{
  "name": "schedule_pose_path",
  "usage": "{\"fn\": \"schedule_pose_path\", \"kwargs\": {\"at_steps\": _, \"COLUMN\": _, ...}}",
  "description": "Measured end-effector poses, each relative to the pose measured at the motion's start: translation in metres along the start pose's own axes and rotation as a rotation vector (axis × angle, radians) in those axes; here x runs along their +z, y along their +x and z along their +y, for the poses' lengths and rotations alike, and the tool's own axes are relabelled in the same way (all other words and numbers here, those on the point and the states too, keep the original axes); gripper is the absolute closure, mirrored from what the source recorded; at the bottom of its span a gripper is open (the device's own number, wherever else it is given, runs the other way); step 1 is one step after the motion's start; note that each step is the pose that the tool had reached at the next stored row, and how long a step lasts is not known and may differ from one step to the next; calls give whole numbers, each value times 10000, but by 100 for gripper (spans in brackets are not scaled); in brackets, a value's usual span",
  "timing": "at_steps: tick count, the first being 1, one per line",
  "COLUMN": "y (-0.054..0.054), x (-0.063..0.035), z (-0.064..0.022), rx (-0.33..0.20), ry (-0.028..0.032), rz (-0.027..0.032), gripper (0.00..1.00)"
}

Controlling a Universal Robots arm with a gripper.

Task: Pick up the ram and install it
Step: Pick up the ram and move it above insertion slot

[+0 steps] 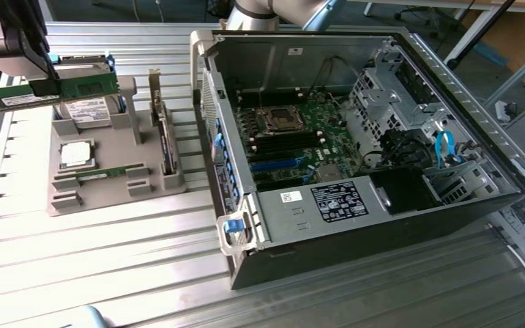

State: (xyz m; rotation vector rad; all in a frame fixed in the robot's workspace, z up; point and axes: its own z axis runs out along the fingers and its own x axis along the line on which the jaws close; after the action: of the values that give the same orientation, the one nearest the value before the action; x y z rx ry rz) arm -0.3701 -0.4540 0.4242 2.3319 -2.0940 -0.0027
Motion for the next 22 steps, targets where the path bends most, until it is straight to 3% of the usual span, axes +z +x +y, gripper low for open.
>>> {"fn": "schedule_pose_path", "kwargs": {"at_steps": 6, "y": 1, "x": -1, "z": -15, "rx": 1, "ry": -1, "rz": 0, "gripper": 86}}
{"fn": "schedule_pose_path", "kwargs": {"at_steps": 22, "y": 22, "x": -1, "z": -201, "rx": 0, "ry": -1, "rz": 9, "gripper": 86}}
